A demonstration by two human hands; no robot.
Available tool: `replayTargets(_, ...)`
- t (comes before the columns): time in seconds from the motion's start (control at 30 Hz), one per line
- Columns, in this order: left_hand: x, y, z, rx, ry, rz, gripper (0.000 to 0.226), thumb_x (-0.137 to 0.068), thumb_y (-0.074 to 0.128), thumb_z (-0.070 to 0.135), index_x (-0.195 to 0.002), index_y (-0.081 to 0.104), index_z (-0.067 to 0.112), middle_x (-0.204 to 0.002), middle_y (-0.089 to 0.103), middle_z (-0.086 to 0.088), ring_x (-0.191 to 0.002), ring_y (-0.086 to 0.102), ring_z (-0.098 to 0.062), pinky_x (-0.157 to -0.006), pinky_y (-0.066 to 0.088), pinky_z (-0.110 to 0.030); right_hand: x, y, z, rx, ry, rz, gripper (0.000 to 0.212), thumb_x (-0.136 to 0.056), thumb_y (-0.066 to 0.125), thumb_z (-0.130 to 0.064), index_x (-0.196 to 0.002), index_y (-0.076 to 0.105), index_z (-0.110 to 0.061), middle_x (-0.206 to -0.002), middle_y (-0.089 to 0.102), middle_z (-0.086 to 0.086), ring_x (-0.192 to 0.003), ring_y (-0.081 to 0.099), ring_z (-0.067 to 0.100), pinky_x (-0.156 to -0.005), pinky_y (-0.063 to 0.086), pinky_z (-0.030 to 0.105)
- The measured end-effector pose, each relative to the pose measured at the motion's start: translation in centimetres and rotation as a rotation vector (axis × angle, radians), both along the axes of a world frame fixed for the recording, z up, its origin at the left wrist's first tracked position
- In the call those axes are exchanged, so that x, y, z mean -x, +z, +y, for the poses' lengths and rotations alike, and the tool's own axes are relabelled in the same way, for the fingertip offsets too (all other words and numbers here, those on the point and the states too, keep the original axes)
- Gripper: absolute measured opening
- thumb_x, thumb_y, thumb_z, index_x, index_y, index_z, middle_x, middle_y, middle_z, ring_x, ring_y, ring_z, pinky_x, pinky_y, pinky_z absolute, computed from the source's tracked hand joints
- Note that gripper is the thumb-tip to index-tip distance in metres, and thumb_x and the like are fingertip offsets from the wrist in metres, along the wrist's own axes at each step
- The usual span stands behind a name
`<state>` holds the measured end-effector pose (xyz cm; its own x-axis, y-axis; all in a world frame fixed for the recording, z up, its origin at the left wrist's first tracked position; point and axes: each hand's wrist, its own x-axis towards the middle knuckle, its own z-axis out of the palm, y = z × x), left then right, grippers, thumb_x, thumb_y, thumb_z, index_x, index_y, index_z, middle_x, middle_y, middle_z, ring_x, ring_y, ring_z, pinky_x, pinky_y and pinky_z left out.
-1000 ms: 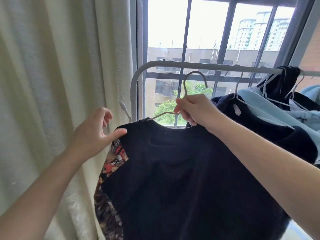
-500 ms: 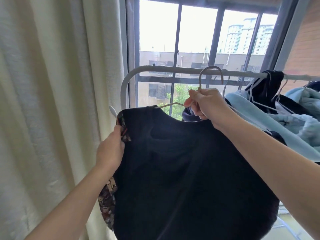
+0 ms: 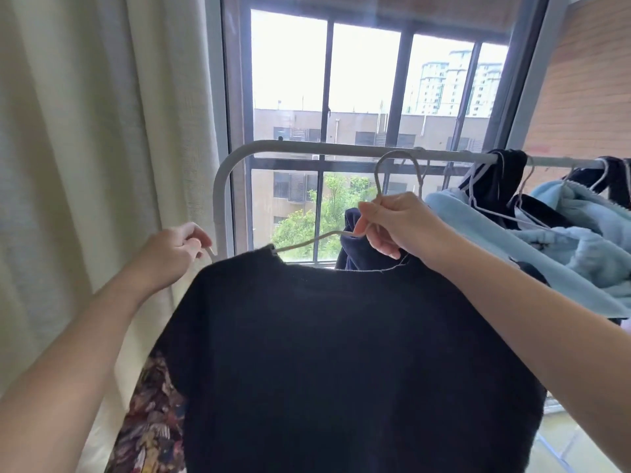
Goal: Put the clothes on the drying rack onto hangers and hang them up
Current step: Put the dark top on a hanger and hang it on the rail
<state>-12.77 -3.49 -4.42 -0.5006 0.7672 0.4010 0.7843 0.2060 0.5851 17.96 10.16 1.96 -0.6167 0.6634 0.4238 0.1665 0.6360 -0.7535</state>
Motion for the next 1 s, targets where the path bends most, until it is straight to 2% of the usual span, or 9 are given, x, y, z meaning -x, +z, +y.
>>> replayTargets(0.07,-1.5,0.4,-0.8,-0.025,-0.105,0.018,0.023,-0.097,0.044,0.030,-0.083,0.062,0.027,-0.076,0.070,0.007,-0.073,0.067,-0.009,-0.082,0.051,-0.036,0.2,-0.6,-0.1,0.006,-0.019,-0.064,0.042,-0.100,0.048,-0.023,-0.073,0.067,0.004,-0.053,0.057,0.016,-0.035,0.043,0.017,-0.043,0.040,0.016)
replayTargets(0.17,-4.1,0.2,-0.9,0.113,-0.327,0.080,0.016,-0.091,0.053,0.045,-0.091,0.062,0.032,-0.078,0.069,0.010,-0.075,0.064,-0.001,-0.082,0.046,-0.027,0.8,-0.7,-0.2,0.034,-0.028,-0.076,0.041,-0.100,0.049,-0.023,-0.070,0.067,-0.002,-0.050,0.059,0.007,-0.036,0.046,0.017,-0.040,0.041,0.019)
replayTargets(0.33,-4.7,-1.4,0.6,-0.084,-0.238,0.273,0.025,-0.087,0.062,0.039,-0.111,0.056,0.036,-0.092,0.057,0.014,-0.079,0.056,-0.004,-0.070,0.039,-0.018,0.8,0.3,0.0,0.017,-0.041,-0.027,0.041,-0.099,0.051,-0.022,-0.065,0.067,-0.008,-0.046,0.058,0.003,-0.034,0.047,0.014,-0.038,0.039,0.017)
replayTargets(0.43,-5.1,-1.2,1.0,-0.243,-0.284,0.163,0.007,-0.088,0.064,0.027,-0.085,0.067,0.032,-0.087,0.062,0.014,-0.080,0.056,0.000,-0.084,0.043,-0.030,0.5,0.7,-0.1,0.025,-0.031,-0.027,0.041,-0.099,0.051,-0.022,-0.064,0.067,-0.009,-0.046,0.058,0.003,-0.034,0.047,0.014,-0.038,0.038,0.017)
replayTargets(0.53,-5.9,-0.8,1.6,-0.308,-0.289,0.148,0.018,-0.089,0.063,0.023,-0.072,0.065,0.032,-0.091,0.062,0.017,-0.081,0.056,0.002,-0.107,0.030,-0.040,0.2,0.3,-0.1,0.047,-0.012,-0.031,0.040,-0.099,0.051,-0.023,-0.066,0.067,-0.008,-0.047,0.059,0.003,-0.036,0.048,0.016,-0.039,0.039,0.018)
replayTargets(0.67,-6.7,-0.5,1.6,-0.215,-0.332,0.152,0.008,-0.088,0.061,0.034,-0.083,0.064,0.039,-0.089,0.062,0.018,-0.087,0.055,0.009,-0.102,0.037,-0.035,-0.6,-0.1,0.0,0.040,-0.032,-0.019,0.040,-0.100,0.050,-0.022,-0.068,0.067,-0.005,-0.047,0.059,0.003,-0.036,0.048,0.015,-0.039,0.039,0.018)
replayTargets(0.77,-6.6,-0.5,1.9,-0.235,-0.336,0.156,0.021,-0.088,0.064,0.026,-0.075,0.062,0.042,-0.091,0.064,0.017,-0.080,0.056,0.008,-0.093,0.033,-0.017,-1.0,-0.2,0.2,0.047,-0.022,-0.010,0.040,-0.100,0.050,-0.021,-0.068,0.066,-0.005,-0.047,0.058,0.004,-0.037,0.048,0.016,-0.040,0.039,0.019)
replayTargets(0.87,-7.3,-0.3,2.2,-0.127,-0.389,0.128,0.019,-0.090,0.061,0.030,-0.082,0.062,0.047,-0.088,0.066,0.021,-0.083,0.057,0.007,-0.077,0.041,-0.018,-1.0,0.0,0.3,0.028,-0.026,0.005,0.040,-0.100,0.050,-0.021,-0.067,0.067,-0.005,-0.047,0.058,0.004,-0.036,0.048,0.017,-0.040,0.039,0.018)
replayTargets(1.0,-7.7,-1.1,2.8,-0.255,-0.365,0.120,0.020,-0.087,0.065,0.020,-0.079,0.070,0.037,-0.085,0.067,0.018,-0.079,0.060,-0.003,-0.069,0.042,-0.011,-1.2,0.3,0.5,0.019,-0.049,-0.006,0.041,-0.100,0.049,-0.020,-0.068,0.066,-0.003,-0.046,0.057,0.005,-0.036,0.045,0.018,-0.039,0.038,0.019)
